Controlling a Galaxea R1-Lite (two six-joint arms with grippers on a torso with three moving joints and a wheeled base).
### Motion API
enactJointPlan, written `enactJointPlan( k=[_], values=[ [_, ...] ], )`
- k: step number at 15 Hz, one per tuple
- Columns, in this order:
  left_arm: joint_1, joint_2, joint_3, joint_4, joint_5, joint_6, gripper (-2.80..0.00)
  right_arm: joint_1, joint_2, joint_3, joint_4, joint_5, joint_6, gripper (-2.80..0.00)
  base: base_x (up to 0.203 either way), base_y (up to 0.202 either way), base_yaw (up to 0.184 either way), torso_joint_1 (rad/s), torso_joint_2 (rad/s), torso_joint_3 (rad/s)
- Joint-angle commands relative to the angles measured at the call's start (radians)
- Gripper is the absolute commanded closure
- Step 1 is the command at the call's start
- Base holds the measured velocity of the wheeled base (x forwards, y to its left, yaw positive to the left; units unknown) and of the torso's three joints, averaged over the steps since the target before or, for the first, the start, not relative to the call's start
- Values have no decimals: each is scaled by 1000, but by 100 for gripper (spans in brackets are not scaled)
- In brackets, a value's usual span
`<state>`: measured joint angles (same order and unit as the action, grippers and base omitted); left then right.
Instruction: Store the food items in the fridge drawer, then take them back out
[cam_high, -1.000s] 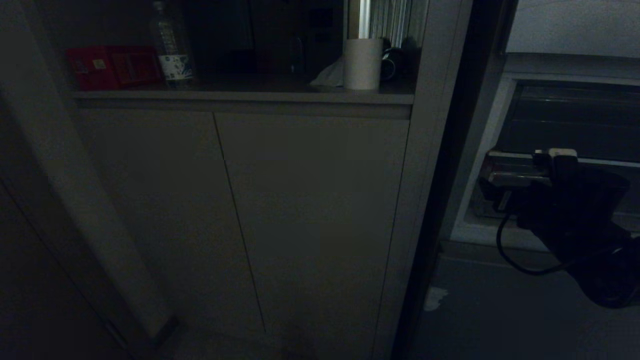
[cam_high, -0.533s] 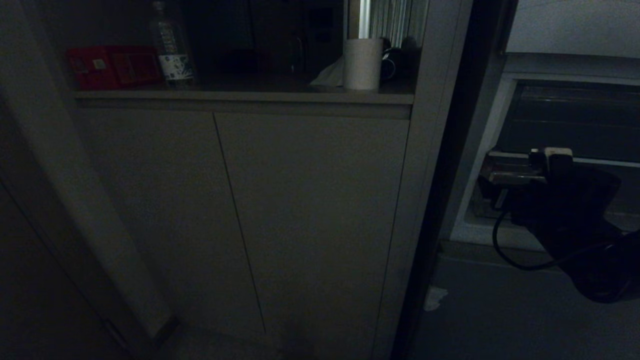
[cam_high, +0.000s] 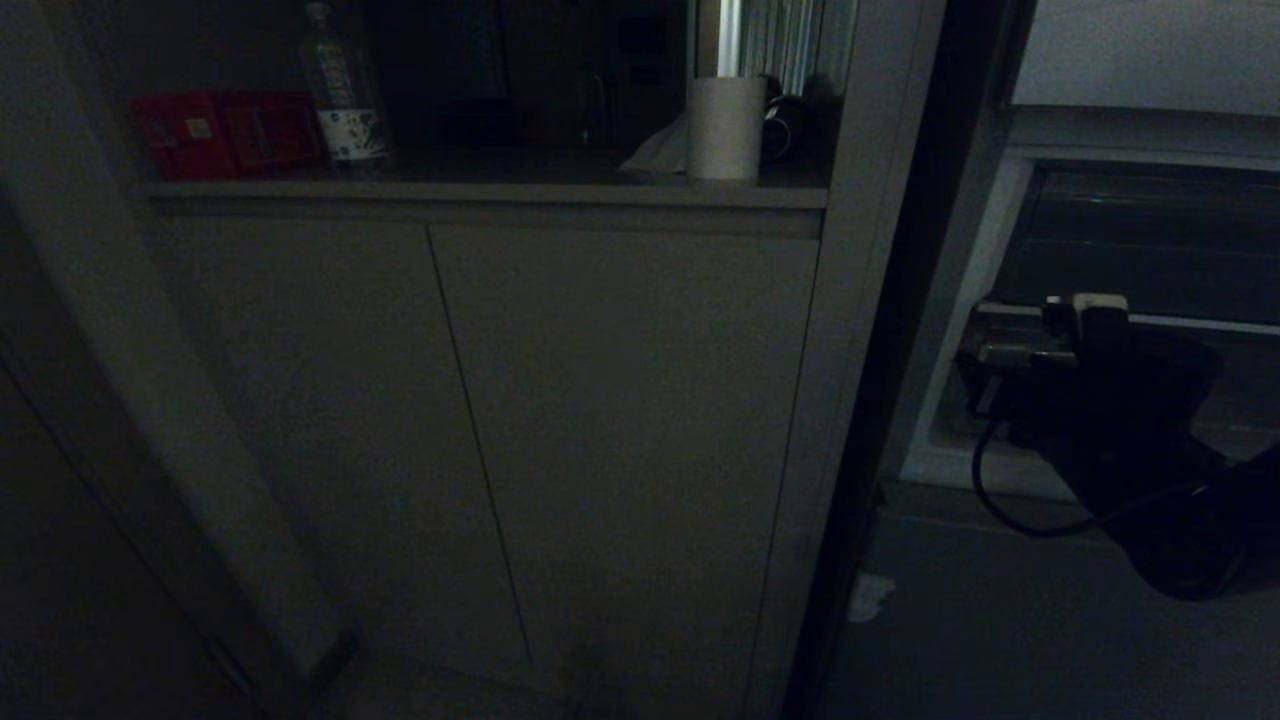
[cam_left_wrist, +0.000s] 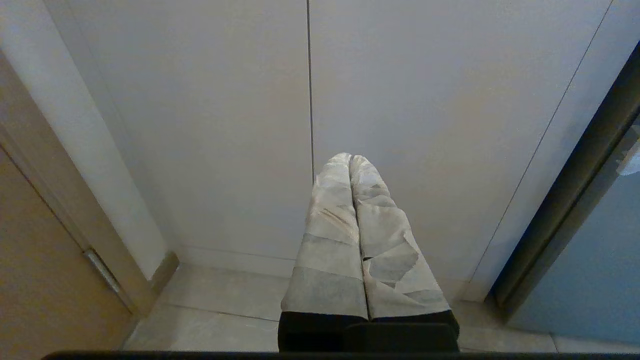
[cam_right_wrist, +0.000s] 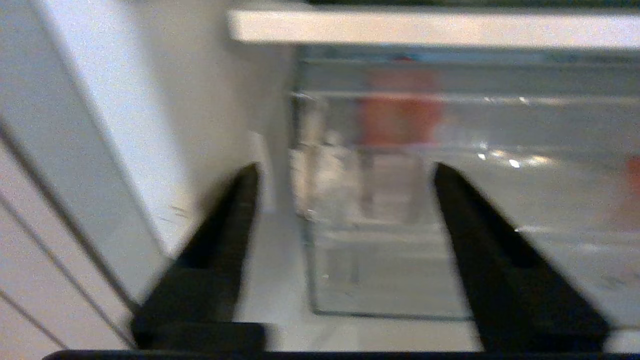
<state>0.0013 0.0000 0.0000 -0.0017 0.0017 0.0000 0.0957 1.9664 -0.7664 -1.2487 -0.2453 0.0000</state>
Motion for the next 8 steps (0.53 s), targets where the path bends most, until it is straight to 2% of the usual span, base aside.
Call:
enactJointPlan(
  k=[1, 8],
  values=[
    [0, 2, 0, 0, 0, 0, 0, 14, 17, -23, -6, -2, 1, 0, 0, 0, 0, 0, 0, 0],
    [0, 1, 0, 0, 0, 0, 0, 39, 32, -44, -3, -5, 4, 0, 0, 0, 0, 0, 0, 0]
  ],
)
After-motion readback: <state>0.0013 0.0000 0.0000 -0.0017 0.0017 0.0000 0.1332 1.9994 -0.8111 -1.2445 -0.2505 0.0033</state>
